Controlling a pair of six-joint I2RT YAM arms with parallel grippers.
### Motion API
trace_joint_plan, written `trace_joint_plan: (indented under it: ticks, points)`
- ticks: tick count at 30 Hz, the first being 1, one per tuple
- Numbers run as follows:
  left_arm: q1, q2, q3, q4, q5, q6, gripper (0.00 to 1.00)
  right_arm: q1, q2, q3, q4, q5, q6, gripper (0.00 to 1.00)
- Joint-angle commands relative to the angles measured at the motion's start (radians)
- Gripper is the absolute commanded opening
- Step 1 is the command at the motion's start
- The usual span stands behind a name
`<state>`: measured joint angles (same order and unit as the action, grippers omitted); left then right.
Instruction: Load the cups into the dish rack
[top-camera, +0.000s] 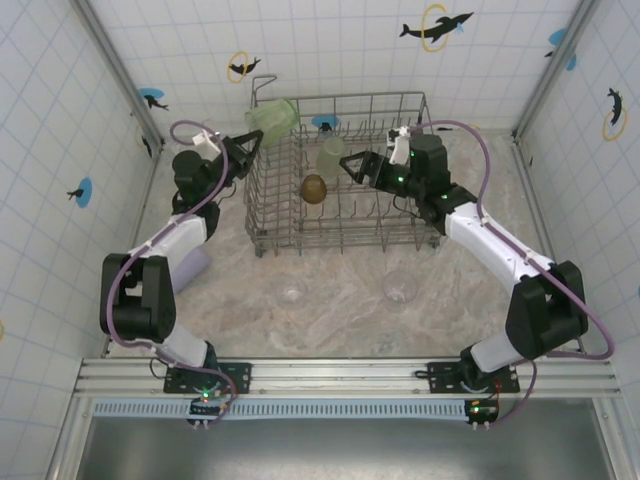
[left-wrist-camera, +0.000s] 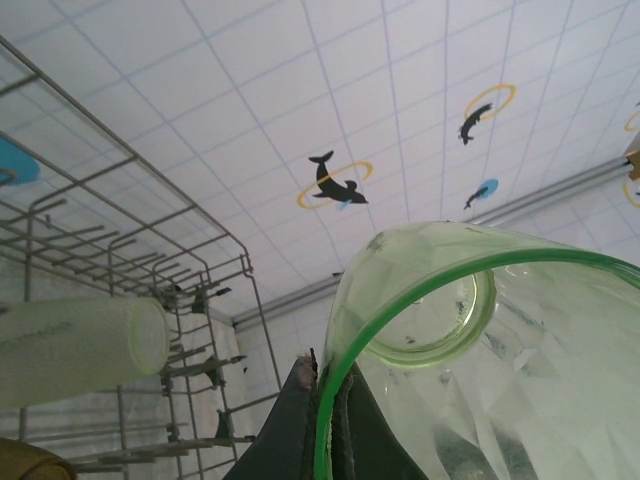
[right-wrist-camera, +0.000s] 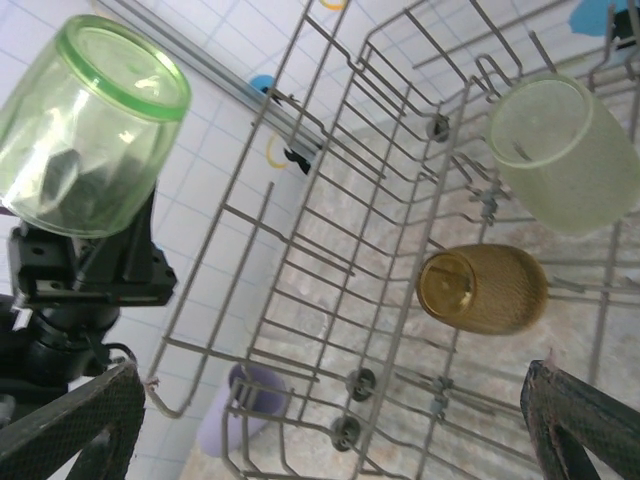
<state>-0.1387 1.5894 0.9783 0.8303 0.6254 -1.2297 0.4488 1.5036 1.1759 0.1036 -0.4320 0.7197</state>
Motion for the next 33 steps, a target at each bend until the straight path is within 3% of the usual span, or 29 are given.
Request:
trace_joint_plan:
  ticks: [1, 12, 22, 33]
  points:
    - [-0.048, 0.037, 0.056, 0.038, 0.014, 0.022, 0.00, -0.022, 0.026, 0.060, 0.133, -0.046, 0.081, 1.00]
    - [-0.166, 0.170, 0.162, 0.067, -0.001, 0.019, 0.00, -0.051, 0.093, 0.086, 0.337, -0.057, 0.267, 1.00]
    - [-0.227, 0.226, 0.219, 0.075, -0.013, 0.014, 0.00, -0.056, 0.176, 0.085, 0.555, -0.049, 0.480, 1.00]
    - [-0.252, 0.264, 0.246, 0.069, -0.014, 0.016, 0.00, -0.056, 0.252, 0.110, 0.666, -0.029, 0.599, 1.00]
